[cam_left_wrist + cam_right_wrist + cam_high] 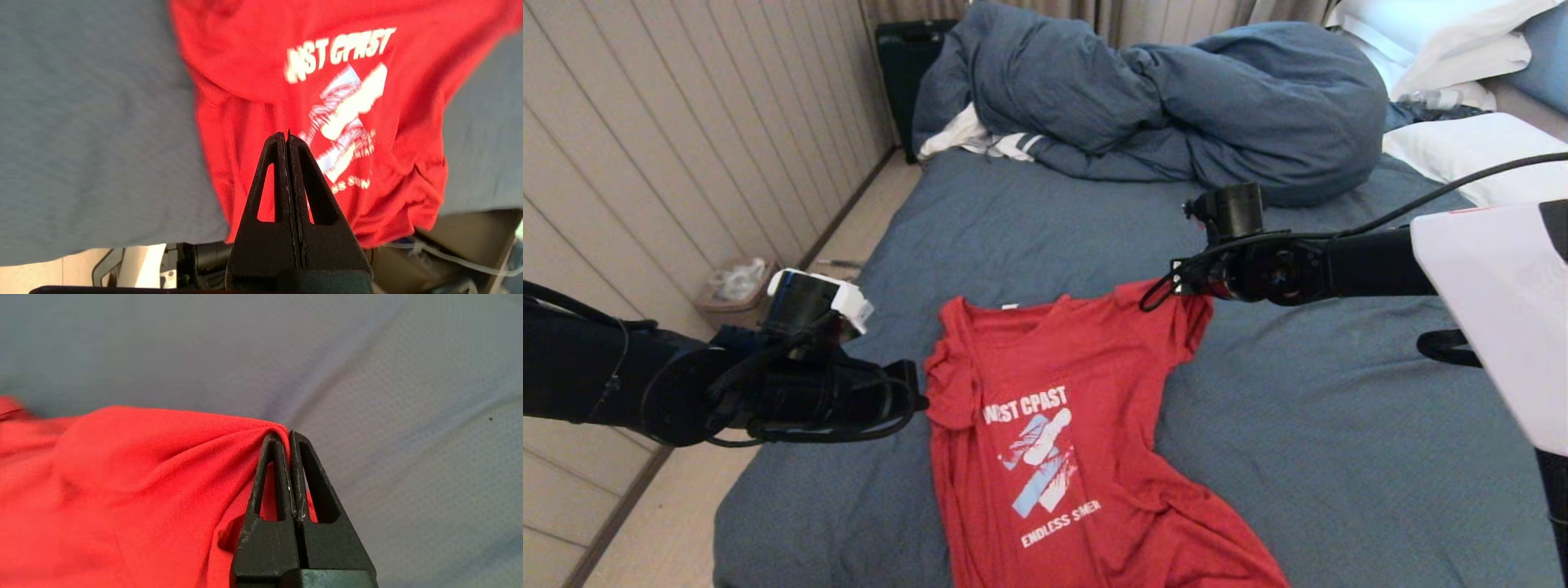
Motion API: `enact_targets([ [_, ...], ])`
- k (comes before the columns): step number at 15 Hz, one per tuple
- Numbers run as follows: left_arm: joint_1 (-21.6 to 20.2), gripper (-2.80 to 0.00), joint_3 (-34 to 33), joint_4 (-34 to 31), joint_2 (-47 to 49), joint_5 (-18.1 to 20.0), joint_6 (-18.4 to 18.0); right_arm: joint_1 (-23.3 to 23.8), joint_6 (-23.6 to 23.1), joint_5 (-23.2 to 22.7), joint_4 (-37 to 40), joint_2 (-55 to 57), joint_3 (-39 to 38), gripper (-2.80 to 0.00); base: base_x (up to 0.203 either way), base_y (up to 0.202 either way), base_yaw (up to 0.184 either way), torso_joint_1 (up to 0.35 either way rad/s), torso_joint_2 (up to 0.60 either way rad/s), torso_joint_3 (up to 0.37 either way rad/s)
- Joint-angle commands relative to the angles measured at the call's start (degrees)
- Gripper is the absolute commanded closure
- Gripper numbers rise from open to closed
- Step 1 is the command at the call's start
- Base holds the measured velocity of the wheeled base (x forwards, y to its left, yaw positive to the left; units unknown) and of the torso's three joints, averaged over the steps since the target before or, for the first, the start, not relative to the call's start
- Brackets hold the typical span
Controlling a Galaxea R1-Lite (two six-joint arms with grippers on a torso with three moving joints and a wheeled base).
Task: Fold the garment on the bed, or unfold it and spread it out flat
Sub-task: Unford the red T-shirt
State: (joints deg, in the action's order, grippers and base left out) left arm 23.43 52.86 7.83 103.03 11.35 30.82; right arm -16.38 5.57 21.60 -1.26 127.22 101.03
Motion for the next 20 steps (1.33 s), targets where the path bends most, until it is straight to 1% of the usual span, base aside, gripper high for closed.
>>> enact_targets([
  [1, 0.0, 0.0, 0.0, 0.1, 0.1, 0.1, 0.2, 1.1, 0.0, 0.1, 0.1, 2.3, 1.8, 0.0, 0.0, 0.0, 0.0, 0.0, 0.0, 0.0],
  [8, 0.0, 0.0, 0.0, 0.1, 0.1, 0.1, 0.2, 4.7, -0.2, 0.2, 0.3, 6.7, 7.1, 0.0, 0.0, 0.0, 0.0, 0.0, 0.0, 0.0],
  [10, 0.0, 0.0, 0.0, 0.1, 0.3, 0.1, 0.2, 6.1, -1.7, 0.2, 0.3, 8.1, 7.9, 0.0, 0.0, 0.0, 0.0, 0.0, 0.0, 0.0],
  [13, 0.0, 0.0, 0.0, 0.1, 0.3, 0.1, 0.2, 6.8, -2.0, 0.2, 2.0, 9.8, 10.3, 0.0, 0.0, 0.0, 0.0, 0.0, 0.0, 0.0],
  [15, 0.0, 0.0, 0.0, 0.1, 0.4, 0.1, 0.2, 8.0, -2.3, 0.2, 2.2, 10.1, 10.8, 0.0, 0.0, 0.0, 0.0, 0.0, 0.0, 0.0],
  [20, 0.0, 0.0, 0.0, 0.1, 0.5, 0.1, 0.2, 8.8, -2.9, 0.2, 1.9, 10.2, 10.9, 0.0, 0.0, 0.0, 0.0, 0.0, 0.0, 0.0],
])
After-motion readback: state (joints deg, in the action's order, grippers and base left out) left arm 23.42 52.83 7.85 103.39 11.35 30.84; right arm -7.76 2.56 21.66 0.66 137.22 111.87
